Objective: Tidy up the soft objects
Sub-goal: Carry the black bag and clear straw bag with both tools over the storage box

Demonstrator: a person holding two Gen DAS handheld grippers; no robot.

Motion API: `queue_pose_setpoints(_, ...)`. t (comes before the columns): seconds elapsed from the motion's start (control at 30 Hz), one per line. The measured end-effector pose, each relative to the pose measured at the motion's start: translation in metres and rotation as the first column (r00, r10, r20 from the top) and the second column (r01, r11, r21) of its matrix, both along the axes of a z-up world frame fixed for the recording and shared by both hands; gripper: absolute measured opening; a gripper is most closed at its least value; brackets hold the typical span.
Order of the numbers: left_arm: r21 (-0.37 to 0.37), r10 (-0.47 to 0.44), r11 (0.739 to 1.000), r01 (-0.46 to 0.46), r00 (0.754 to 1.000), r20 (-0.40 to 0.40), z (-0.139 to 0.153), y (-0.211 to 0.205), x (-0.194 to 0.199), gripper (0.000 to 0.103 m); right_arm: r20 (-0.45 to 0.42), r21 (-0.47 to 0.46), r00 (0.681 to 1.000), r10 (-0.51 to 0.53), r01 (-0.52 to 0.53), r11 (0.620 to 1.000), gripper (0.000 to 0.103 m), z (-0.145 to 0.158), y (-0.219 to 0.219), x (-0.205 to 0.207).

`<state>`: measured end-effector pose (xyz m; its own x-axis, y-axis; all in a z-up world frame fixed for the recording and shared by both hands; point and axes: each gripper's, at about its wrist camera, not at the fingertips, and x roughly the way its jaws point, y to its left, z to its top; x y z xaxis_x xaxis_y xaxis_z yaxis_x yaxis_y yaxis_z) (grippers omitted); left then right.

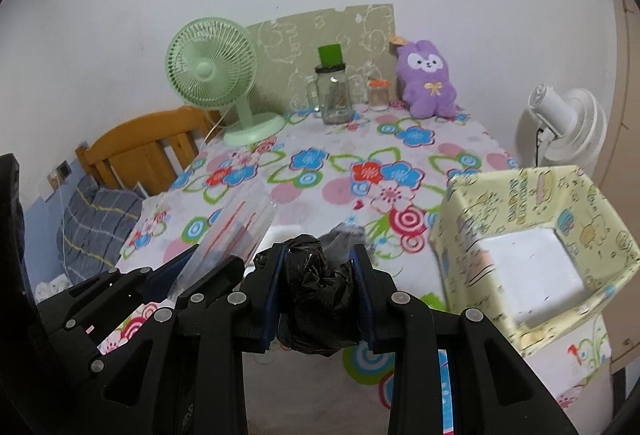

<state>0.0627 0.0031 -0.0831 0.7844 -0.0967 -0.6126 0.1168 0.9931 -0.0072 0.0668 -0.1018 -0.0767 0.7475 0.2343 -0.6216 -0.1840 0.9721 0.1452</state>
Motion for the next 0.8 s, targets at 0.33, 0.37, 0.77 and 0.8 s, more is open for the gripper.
queue_pose_setpoints(0.33,-0.017,-0.01,1.0,0.011,0.999,0.047,0.02,-0.012,0.001,0.023,0.047,-0.011,0.998,-0.036,0.037,0.999,0.035,0.024,-0.015,0.001)
queue_pose_setpoints(0.37,-0.019,-0.011,1.0,0.012,0.999,0.051,0.022,-0.014,0.002,0.023,0.05,-0.012,0.998,-0.038,0.039,0.999,0.035,0.026,-0.017,0.001)
queue_pose_setpoints(0.77,-0.019,-0.036,0.999,0.037,0.996,0.082,0.035,-0.04,0.009,0.023,0.081,-0.012,0.995,-0.064,0.065,0.998,0.035,0.042,-0.046,0.006)
queue_pose_setpoints(0.8,-0.019,-0.038,0.999,0.04,0.996,0.082,0.036,-0.043,0.01,0.023,0.081,-0.011,0.994,-0.067,0.068,0.998,0.035,0.042,-0.049,0.006)
